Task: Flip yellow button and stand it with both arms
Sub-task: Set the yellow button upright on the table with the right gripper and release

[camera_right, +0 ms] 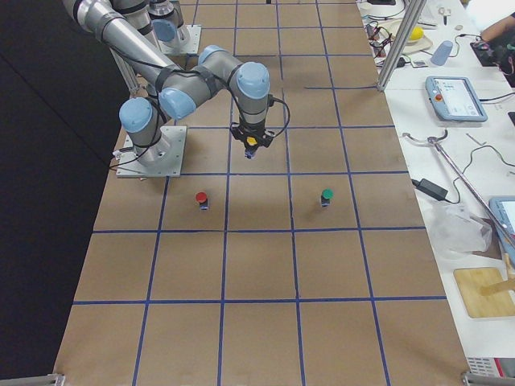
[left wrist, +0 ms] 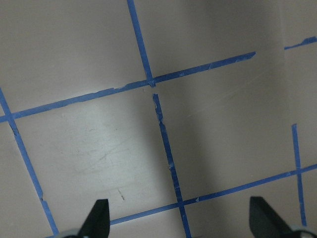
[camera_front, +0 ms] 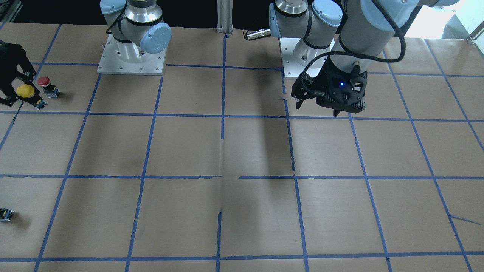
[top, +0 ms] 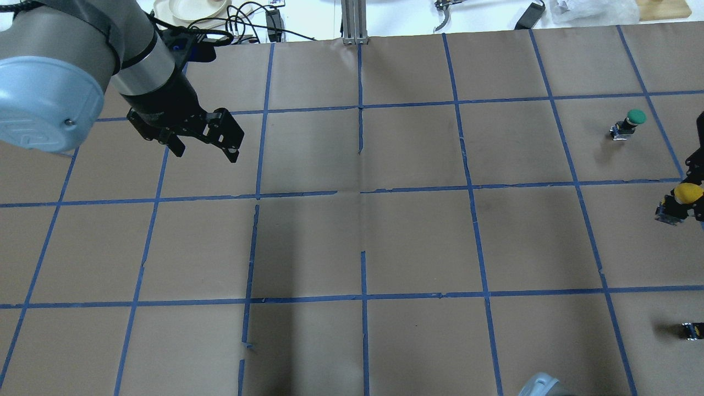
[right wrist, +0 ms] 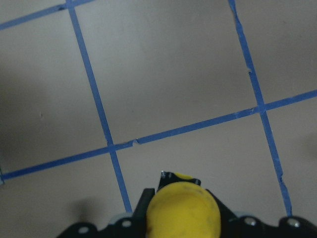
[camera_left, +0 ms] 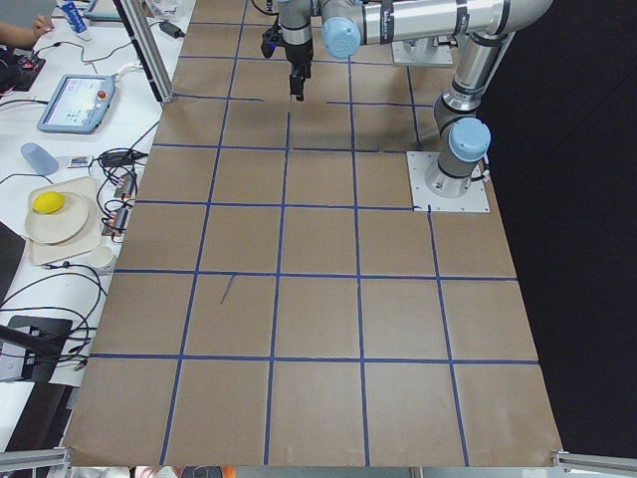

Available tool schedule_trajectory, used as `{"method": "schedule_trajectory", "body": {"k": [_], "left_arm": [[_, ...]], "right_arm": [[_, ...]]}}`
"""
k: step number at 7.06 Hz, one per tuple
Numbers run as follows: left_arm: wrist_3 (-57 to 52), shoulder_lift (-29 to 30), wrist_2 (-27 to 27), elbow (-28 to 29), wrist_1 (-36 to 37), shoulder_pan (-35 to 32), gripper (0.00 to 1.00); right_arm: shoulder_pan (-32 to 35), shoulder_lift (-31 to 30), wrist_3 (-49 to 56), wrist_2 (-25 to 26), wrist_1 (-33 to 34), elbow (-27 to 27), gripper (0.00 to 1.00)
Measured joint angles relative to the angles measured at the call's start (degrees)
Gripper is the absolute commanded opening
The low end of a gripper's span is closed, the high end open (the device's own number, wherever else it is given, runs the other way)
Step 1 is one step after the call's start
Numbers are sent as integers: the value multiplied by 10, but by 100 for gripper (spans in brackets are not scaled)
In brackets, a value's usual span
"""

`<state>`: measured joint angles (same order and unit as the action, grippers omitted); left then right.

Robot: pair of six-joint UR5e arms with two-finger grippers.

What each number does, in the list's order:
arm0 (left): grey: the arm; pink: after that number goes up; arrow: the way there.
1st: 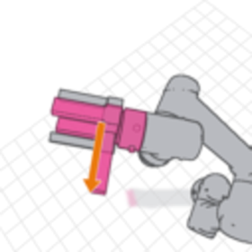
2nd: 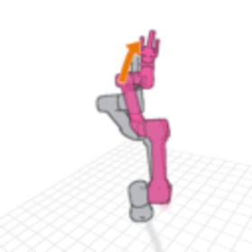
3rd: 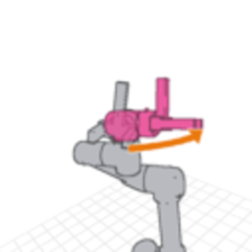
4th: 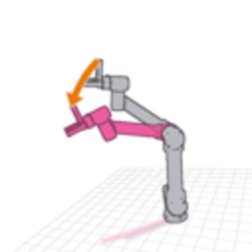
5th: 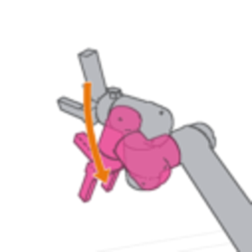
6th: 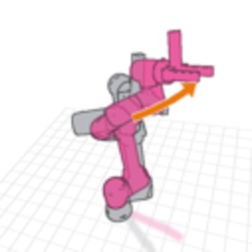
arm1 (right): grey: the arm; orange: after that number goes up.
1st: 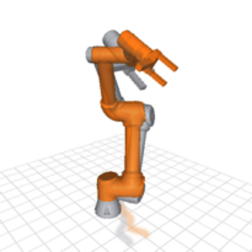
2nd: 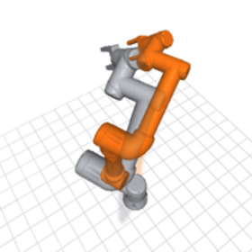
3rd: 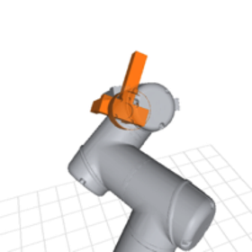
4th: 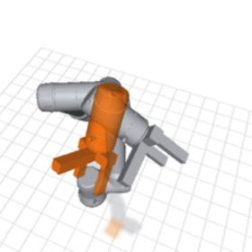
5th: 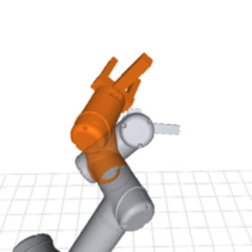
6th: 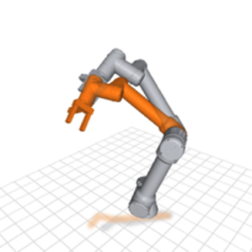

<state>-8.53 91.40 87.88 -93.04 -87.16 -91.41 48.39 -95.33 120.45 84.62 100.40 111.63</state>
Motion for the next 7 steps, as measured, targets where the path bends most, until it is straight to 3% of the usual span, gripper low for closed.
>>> {"method": "schedule_trajectory", "body": {"k": [4,7], "left_arm": [[96,-10,-27,4,14,-38,100],[98,-13,-28,12,21,-41,100]], "right_arm": [[-56,113,285,-24,117,9,27],[-103,183,363,-83,153,10,29]]}}
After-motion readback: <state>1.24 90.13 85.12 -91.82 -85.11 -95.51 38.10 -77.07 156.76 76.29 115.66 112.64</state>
